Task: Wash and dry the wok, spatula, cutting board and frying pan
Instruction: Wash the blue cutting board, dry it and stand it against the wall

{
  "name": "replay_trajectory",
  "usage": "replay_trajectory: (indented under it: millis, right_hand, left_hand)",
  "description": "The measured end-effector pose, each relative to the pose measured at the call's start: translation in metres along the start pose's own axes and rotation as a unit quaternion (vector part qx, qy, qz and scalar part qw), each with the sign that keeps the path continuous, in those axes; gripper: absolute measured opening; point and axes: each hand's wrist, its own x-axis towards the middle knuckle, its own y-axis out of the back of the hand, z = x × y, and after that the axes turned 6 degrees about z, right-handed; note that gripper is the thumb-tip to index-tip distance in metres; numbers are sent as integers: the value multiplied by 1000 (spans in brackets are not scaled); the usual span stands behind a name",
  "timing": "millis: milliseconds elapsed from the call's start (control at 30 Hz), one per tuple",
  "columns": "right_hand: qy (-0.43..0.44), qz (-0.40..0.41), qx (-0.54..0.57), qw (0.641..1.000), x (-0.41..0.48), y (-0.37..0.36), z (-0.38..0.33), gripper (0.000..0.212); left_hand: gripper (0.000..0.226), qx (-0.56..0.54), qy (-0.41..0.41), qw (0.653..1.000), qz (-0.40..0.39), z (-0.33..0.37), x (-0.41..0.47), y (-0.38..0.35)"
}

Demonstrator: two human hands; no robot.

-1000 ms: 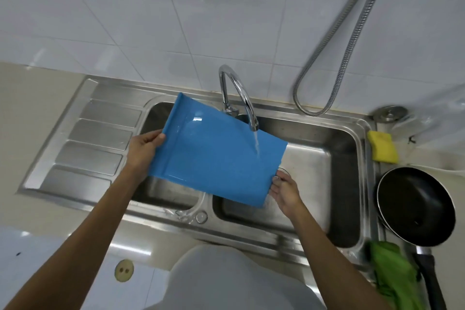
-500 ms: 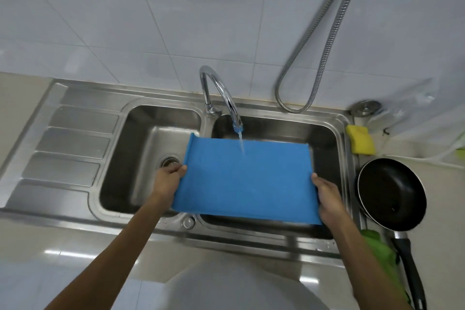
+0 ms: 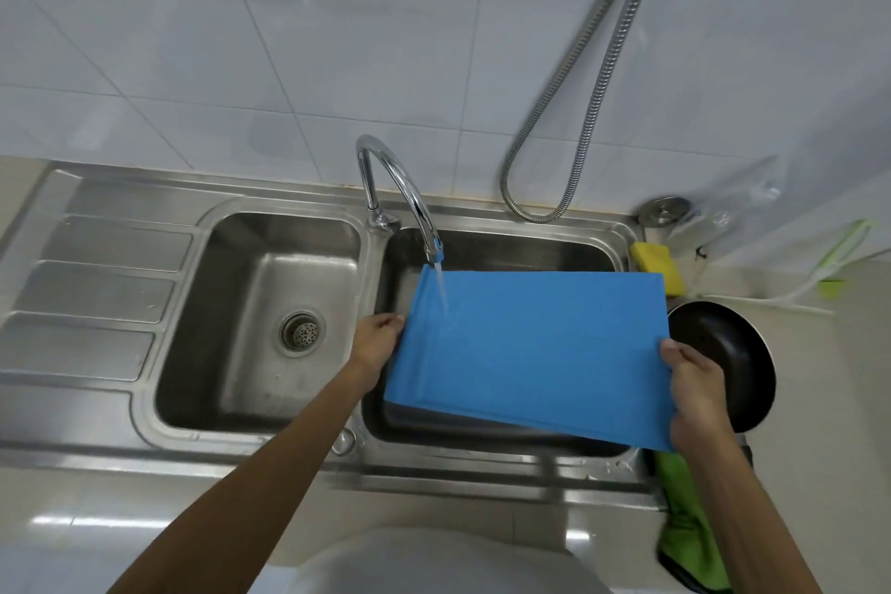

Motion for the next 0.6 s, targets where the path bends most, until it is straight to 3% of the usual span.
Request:
replay_trajectory:
  millis: [233, 333, 600]
  right_hand:
    - [2, 4, 1, 1000, -2, 1, 15, 24]
    - [6, 0, 0, 1000, -4, 0, 19, 28]
    - [37, -1, -4, 999, -1, 7, 21, 29]
  left_hand:
    - [19, -135, -55, 989, 32, 85, 32, 5]
    - [26, -131, -47, 989, 45, 109, 48, 2]
    - [16, -103, -50, 988, 102, 123, 70, -10]
